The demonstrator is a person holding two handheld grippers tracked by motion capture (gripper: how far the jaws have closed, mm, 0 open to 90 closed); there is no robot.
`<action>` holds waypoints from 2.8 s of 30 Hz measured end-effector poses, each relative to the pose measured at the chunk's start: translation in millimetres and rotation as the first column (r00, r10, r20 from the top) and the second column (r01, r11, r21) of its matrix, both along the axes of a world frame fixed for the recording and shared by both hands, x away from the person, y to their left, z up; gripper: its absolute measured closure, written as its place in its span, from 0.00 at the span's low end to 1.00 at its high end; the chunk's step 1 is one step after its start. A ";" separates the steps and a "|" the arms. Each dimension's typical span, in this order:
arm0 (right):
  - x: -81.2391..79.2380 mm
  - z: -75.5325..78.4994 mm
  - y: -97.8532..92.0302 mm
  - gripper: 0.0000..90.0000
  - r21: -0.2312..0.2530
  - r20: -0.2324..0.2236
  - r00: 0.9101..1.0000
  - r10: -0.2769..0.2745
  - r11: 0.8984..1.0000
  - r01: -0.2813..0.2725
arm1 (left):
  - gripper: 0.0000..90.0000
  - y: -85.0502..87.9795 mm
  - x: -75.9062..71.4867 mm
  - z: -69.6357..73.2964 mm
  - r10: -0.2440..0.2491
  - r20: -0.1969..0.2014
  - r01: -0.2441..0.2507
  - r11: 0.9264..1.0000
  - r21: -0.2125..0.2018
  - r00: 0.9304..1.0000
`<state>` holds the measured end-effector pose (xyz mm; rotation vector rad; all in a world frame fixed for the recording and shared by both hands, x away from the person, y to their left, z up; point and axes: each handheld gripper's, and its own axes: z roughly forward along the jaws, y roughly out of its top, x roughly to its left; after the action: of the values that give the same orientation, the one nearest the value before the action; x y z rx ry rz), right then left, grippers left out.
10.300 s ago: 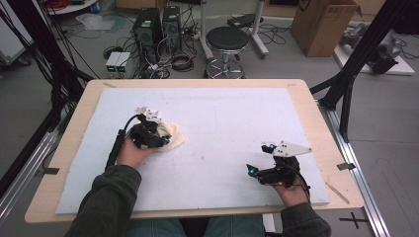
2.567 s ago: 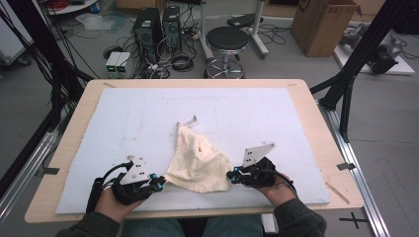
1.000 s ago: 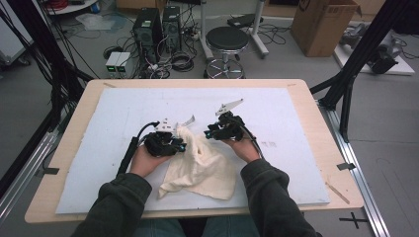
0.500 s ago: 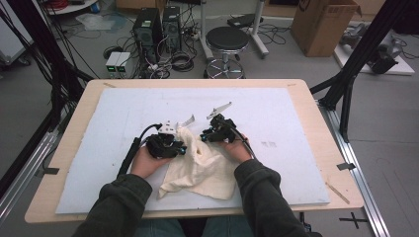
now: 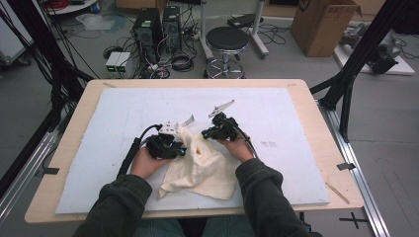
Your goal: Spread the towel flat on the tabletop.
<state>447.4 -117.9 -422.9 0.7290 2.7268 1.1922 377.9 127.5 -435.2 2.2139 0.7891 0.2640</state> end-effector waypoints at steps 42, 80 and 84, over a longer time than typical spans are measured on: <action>-3.8 25.2 -111.7 0.98 -0.081 0.112 0.943 -0.312 0.943 0.322 | 0.70 16.4 12.7 26.2 0.136 0.067 -0.130 0.987 -0.099 0.988; -2.2 22.6 -99.6 0.98 -0.056 0.110 0.954 -0.277 0.957 0.284 | 0.98 28.1 1.7 25.2 0.085 -0.004 -0.084 0.993 0.086 0.996; -3.1 18.0 -97.1 0.97 -0.102 0.069 0.963 -0.260 0.958 0.266 | 0.98 31.0 -7.2 17.7 0.051 -0.055 -0.044 0.992 0.117 0.997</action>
<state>444.3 -215.0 -404.9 0.9914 2.5267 0.9796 370.7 158.5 -417.6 2.3221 0.8792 0.2757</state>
